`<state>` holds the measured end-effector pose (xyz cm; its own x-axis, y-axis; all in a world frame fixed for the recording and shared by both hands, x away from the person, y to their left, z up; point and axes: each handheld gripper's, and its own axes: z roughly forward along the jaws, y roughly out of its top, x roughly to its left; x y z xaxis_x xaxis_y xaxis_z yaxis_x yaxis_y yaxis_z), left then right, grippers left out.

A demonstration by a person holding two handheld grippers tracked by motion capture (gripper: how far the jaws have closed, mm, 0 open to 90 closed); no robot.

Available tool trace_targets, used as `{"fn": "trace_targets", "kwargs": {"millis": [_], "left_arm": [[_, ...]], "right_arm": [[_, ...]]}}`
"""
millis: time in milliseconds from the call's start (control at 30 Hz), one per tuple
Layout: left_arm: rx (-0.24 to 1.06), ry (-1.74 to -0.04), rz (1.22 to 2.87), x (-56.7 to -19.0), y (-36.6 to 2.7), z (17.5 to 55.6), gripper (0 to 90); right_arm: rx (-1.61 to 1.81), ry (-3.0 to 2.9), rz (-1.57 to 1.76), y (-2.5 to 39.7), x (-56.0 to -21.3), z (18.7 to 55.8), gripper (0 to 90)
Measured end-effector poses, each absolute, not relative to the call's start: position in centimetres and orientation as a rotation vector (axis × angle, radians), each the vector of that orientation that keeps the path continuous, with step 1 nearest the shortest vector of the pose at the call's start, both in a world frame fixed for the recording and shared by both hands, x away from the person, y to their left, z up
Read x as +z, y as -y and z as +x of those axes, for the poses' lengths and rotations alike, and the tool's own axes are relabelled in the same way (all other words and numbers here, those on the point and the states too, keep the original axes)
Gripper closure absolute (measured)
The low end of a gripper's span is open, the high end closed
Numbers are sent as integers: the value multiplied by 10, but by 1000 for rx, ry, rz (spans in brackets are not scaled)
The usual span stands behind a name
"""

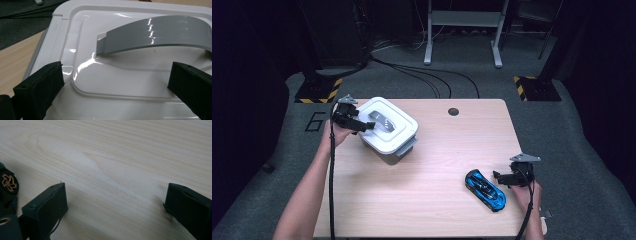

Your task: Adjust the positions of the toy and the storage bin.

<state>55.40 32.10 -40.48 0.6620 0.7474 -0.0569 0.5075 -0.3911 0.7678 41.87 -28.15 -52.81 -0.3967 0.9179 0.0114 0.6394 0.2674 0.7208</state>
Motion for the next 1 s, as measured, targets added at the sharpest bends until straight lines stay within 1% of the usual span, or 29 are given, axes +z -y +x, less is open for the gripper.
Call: {"fn": "trace_targets", "kwargs": {"millis": [200, 300, 400, 633, 1000], "left_arm": [[380, -959, 2082, -405, -321, 554, 0], [361, -935, 2092, -405, -315, 551, 0], [372, -935, 2073, -407, -313, 549, 0], [396, -953, 2045, -408, -311, 542, 0], [431, -1003, 2003, -410, -297, 530, 0]], "right_arm": [[918, -2134, 1410, 282, -528, 419, 33], [918, -2133, 1410, 282, -528, 419, 33], [918, -2134, 1409, 281, -528, 419, 34], [918, -2134, 1409, 281, -528, 418, 34], [917, -2136, 1407, 282, -528, 418, 34]]}}
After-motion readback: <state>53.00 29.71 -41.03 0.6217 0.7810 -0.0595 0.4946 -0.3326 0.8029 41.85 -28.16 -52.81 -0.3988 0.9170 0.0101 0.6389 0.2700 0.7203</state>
